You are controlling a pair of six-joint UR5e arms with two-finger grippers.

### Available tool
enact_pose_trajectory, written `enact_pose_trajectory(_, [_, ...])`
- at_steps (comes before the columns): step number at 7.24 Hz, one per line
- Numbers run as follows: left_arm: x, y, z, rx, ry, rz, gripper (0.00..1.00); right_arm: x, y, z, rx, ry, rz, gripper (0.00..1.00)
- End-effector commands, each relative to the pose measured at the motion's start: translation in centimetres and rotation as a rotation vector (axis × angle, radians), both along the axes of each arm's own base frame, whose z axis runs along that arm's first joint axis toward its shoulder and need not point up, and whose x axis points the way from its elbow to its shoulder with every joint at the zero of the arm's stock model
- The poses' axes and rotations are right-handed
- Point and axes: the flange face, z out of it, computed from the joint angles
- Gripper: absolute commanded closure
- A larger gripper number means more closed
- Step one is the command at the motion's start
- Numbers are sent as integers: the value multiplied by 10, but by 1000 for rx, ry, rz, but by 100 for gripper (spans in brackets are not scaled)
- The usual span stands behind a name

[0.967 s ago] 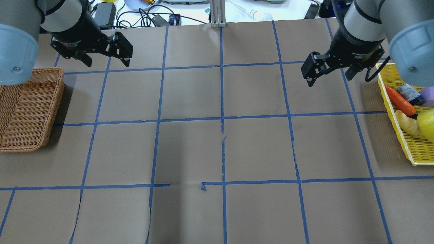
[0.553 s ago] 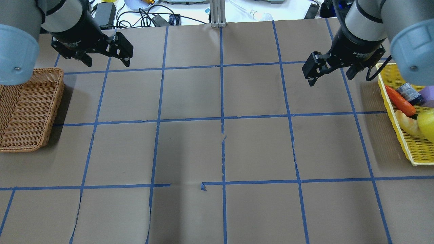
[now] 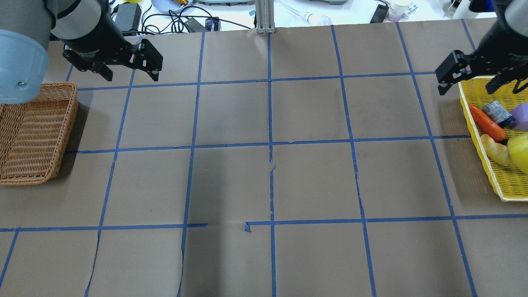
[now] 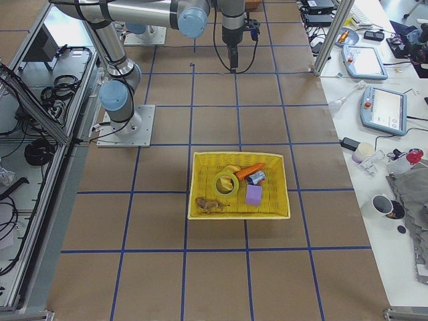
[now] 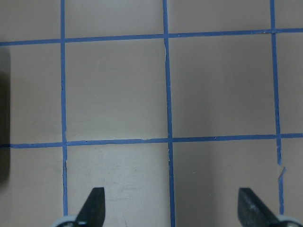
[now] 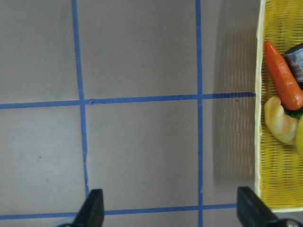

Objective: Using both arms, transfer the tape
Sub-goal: 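Move the right gripper over the yellow basket and grasp the yellow tape roll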

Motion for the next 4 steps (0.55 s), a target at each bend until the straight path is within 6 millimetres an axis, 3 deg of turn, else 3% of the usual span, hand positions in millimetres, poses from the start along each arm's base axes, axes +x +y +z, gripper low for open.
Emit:
enact_pose_trajectory(1, [0, 0, -1, 1, -1, 0, 0, -88, 5, -16, 30, -15, 107, 0])
enact_pose_trajectory(2, [0, 1, -1, 1, 1, 0, 0, -143, 9, -35, 52, -37, 144, 0])
enact_pose_trajectory(3, [0, 0, 0, 0, -1, 0, 0, -200, 14, -68, 85, -85, 152, 0])
enact_pose_trajectory(4, [0, 0, -1, 1, -1, 0, 0, -244, 20, -95, 66, -140, 126, 0])
